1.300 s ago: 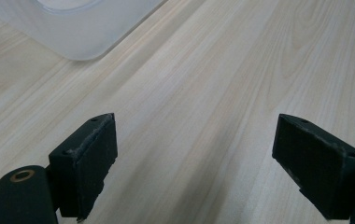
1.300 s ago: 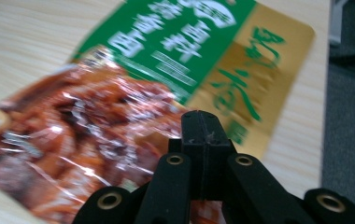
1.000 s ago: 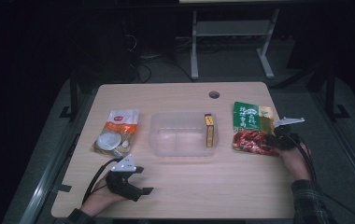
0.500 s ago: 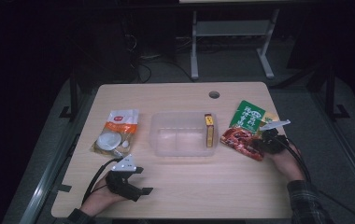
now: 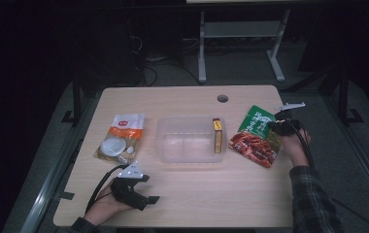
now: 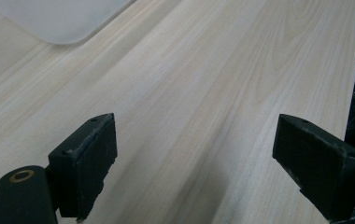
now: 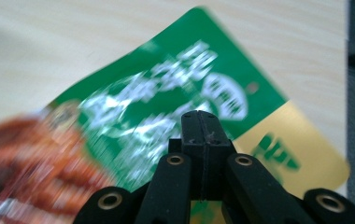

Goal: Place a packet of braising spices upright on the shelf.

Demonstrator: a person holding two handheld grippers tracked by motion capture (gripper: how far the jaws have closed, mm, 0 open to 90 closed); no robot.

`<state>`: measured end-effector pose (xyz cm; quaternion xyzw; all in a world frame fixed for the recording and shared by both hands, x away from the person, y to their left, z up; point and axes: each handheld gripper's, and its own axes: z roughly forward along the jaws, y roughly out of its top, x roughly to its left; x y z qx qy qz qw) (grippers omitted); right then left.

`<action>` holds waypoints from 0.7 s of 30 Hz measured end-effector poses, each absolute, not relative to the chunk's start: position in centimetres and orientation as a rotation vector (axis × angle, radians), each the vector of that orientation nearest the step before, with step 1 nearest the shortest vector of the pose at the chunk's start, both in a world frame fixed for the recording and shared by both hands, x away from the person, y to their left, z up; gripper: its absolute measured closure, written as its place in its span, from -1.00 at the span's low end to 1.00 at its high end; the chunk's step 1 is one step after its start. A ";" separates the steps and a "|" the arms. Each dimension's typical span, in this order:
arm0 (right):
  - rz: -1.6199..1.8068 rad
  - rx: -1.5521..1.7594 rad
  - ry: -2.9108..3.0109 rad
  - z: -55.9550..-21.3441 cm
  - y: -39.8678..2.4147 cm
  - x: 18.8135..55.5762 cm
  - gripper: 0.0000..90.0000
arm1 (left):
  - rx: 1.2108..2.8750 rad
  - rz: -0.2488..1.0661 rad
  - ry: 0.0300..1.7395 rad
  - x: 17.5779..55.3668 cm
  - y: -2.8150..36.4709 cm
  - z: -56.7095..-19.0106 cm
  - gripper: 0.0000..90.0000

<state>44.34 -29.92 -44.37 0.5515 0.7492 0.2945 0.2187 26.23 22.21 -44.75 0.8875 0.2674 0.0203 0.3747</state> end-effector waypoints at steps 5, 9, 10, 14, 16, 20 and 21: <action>0.870 1.632 1.978 -44.7 -30.8 46.5 1.00 | 2.259 0.048 0.672 26.3 22.2 -44.9 -0.70; 0.874 1.659 1.944 -45.0 -30.9 47.7 1.00 | 2.273 0.062 0.669 26.2 22.2 -45.1 -0.70; 0.886 1.670 1.935 -45.2 -31.0 47.9 1.00 | 2.271 0.055 0.674 26.2 22.2 -45.1 -0.70; 0.815 1.692 1.944 -45.7 -30.8 49.0 1.00 | 2.275 0.057 0.684 26.2 22.4 -45.3 -0.69; 0.788 1.672 1.936 -45.9 -30.7 49.3 1.00 | 2.274 0.055 0.693 26.1 22.5 -45.4 -0.69; 0.726 1.675 1.948 -46.7 -30.8 49.6 1.00 | 2.284 0.063 0.695 25.9 22.8 -45.4 -0.68; 0.730 1.675 1.947 -46.8 -30.8 49.6 1.00 | 2.282 0.061 0.700 25.8 22.8 -45.5 -0.68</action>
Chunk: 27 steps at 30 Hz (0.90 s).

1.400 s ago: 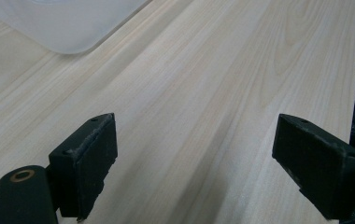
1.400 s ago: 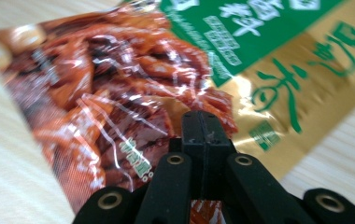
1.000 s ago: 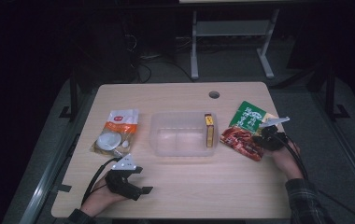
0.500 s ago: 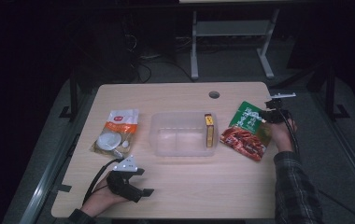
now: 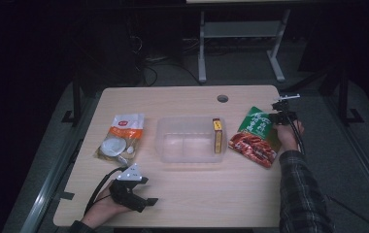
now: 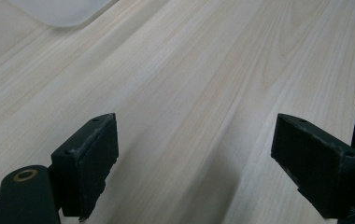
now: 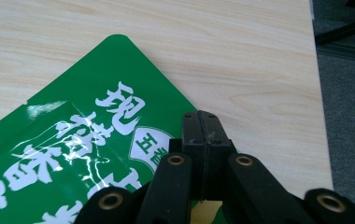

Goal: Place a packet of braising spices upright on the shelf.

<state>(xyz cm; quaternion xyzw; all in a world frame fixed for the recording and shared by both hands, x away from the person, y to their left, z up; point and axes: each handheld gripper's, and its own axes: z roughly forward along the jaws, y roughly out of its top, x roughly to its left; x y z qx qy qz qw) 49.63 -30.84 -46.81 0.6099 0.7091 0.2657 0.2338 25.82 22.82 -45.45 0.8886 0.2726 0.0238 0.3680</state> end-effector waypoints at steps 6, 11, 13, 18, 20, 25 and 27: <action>0.746 1.658 1.936 -47.2 -30.9 50.0 1.00 | 2.290 0.064 0.708 25.6 22.8 -45.5 -0.67; 0.760 1.653 1.957 -47.2 -30.8 49.9 1.00 | 2.319 0.056 0.694 25.7 22.7 -45.7 -0.67; 0.749 1.632 1.973 -47.1 -30.6 49.7 1.00 | 2.307 0.050 0.702 25.6 22.6 -45.7 -0.67; 0.739 1.581 2.013 -47.1 -29.5 49.3 1.00 | 2.324 0.058 0.682 25.5 22.5 -45.7 -0.67; 0.732 1.567 2.030 -47.0 -29.0 49.0 1.00 | 2.326 0.058 0.684 25.4 22.6 -45.6 -0.67; 0.725 1.513 2.049 -47.1 -28.0 47.8 1.00 | 2.325 0.071 0.662 25.4 22.5 -45.4 -0.67; 0.722 1.503 2.061 -47.0 -27.7 47.1 1.00 | 2.325 0.071 0.660 25.4 22.4 -45.3 -0.67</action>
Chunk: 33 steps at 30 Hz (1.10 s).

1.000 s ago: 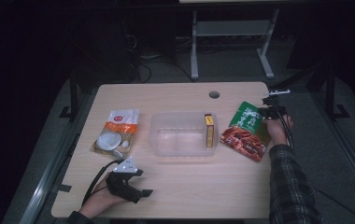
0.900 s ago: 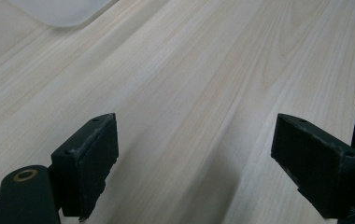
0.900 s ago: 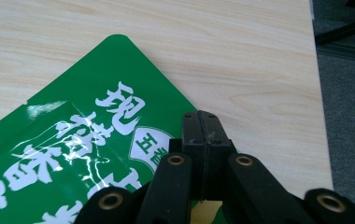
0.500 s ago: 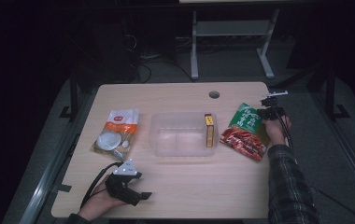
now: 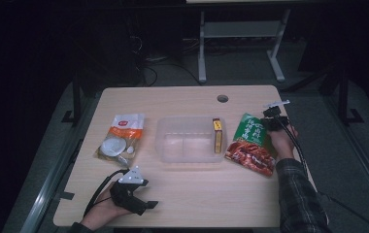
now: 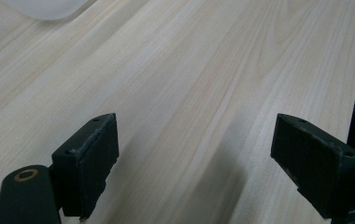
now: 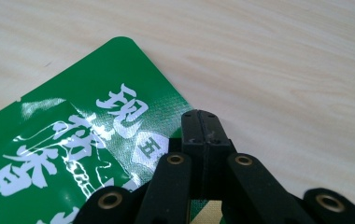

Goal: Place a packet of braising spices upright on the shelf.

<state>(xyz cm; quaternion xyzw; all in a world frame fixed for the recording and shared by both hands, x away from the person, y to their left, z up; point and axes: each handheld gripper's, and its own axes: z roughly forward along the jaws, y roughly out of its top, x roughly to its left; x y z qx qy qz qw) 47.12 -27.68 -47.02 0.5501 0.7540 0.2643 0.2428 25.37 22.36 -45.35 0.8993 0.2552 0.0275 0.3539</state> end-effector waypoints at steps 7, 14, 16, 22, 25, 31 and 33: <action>0.658 1.416 2.110 -46.9 -26.8 44.8 1.00 | 2.328 0.078 0.619 25.5 21.9 -45.0 -0.67; 0.649 1.396 2.147 -46.7 -26.7 43.1 1.00 | 2.323 0.072 0.618 25.9 21.2 -44.7 -0.71; 0.634 1.382 2.163 -46.6 -26.6 42.7 1.00 | 2.326 0.067 0.605 26.0 21.0 -44.5 -0.72; 0.657 1.354 2.202 -46.5 -26.4 41.3 1.00 | 2.324 0.046 0.594 26.1 20.4 -44.3 -0.74; 0.647 1.334 2.224 -46.4 -26.2 40.5 1.00 | 2.327 0.033 0.597 26.2 20.3 -44.3 -0.74; 0.641 1.298 2.275 -46.2 -25.8 39.2 1.00 | 2.325 0.041 0.602 26.2 20.3 -44.3 -0.73; 0.656 1.295 2.291 -46.2 -25.8 38.8 1.00 | 2.328 0.038 0.590 26.2 20.3 -44.4 -0.72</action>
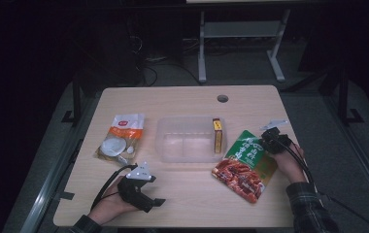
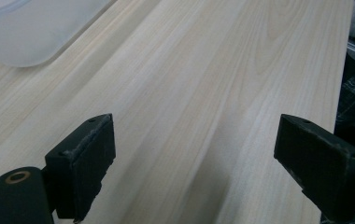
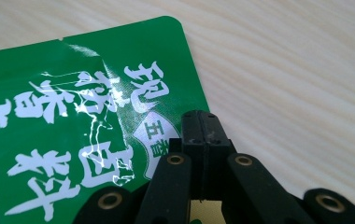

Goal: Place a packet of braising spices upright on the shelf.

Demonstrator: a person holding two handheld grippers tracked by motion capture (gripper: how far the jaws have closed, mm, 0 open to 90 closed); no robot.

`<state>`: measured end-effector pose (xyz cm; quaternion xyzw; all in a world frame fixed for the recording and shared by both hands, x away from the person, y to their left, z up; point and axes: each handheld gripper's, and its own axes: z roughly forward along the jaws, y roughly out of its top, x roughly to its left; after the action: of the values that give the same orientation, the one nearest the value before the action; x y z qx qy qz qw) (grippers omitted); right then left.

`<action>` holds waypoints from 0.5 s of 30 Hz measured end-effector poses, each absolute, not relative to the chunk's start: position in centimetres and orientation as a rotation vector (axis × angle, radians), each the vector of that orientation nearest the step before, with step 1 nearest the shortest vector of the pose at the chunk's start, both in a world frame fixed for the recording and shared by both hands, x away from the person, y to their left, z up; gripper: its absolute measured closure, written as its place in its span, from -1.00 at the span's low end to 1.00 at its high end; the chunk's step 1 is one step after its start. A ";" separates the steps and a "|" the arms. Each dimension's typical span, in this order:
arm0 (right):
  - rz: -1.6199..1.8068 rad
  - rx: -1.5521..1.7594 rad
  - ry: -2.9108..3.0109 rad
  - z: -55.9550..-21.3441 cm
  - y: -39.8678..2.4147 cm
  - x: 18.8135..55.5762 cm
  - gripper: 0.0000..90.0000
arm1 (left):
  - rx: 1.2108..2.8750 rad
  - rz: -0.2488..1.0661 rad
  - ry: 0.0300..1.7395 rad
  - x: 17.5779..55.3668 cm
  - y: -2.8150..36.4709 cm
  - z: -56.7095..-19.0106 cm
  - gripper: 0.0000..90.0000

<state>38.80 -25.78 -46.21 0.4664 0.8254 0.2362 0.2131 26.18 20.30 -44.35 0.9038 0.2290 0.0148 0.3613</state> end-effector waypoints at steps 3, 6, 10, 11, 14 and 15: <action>0.663 1.280 2.312 -46.2 -25.8 38.1 1.00 | 2.331 0.041 0.588 26.2 20.3 -44.4 -0.72; 0.643 1.270 2.335 -46.0 -25.7 37.3 1.00 | 2.322 0.043 0.598 26.3 20.3 -44.5 -0.72; 0.633 1.244 2.363 -45.9 -25.7 36.1 1.00 | 2.326 0.039 0.593 26.2 20.3 -44.3 -0.72; 0.632 1.238 2.370 -45.8 -25.7 35.8 1.00 | 2.328 0.037 0.586 26.2 20.3 -44.3 -0.72; 0.628 1.229 2.393 -45.7 -25.7 34.8 1.00 | 2.313 0.027 0.582 26.1 20.1 -44.4 -0.74; 0.630 1.225 2.400 -45.7 -25.7 34.5 1.00 | 2.316 0.029 0.578 26.0 20.0 -44.4 -0.74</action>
<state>34.47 -25.68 -45.71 0.4351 0.8521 0.2236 0.1862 26.04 20.05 -44.42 0.9020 0.2252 0.0114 0.3682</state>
